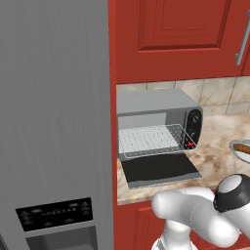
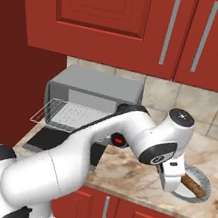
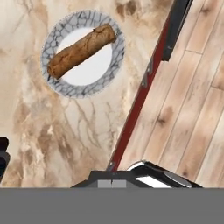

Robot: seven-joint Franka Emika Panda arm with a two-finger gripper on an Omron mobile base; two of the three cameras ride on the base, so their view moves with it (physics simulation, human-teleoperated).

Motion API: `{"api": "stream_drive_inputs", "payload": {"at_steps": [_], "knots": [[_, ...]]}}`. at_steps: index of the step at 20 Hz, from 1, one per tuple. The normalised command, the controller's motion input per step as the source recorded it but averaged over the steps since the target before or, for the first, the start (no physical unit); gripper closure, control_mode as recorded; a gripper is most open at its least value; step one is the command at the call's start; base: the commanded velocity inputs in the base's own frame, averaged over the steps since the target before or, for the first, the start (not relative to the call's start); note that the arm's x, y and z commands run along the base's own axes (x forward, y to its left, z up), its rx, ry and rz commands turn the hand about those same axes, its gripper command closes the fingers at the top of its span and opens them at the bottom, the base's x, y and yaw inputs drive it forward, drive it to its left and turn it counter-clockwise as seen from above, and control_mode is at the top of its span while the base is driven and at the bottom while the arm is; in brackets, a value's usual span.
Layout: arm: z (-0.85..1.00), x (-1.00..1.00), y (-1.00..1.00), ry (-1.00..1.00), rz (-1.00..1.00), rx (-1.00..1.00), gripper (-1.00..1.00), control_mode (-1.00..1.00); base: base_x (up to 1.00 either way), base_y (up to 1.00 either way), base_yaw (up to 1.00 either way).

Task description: Pull the toaster oven rack outwards. Pick up the baguette from the plate and place it on the toaster oven rack. Close the toaster oven door fully and set the temperature to the lowest setting.

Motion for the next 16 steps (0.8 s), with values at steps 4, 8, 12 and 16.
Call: {"api": "stream_drive_inputs", "payload": {"at_steps": [4,8,12,16], "knots": [[-0.26,0.31,-0.13,-0.04,-0.18,0.13,1.00,-1.00,0.00,0.00,0.00],[-0.14,0.28,-0.15,0.00,-0.17,0.10,1.00,-1.00,0.00,0.00,0.00],[-0.03,0.27,-0.18,0.00,-0.16,0.08,1.00,-1.00,0.00,0.00,0.00],[-0.05,0.19,-0.14,0.00,-0.17,0.06,-1.00,-1.00,0.00,0.00,0.00]]}}
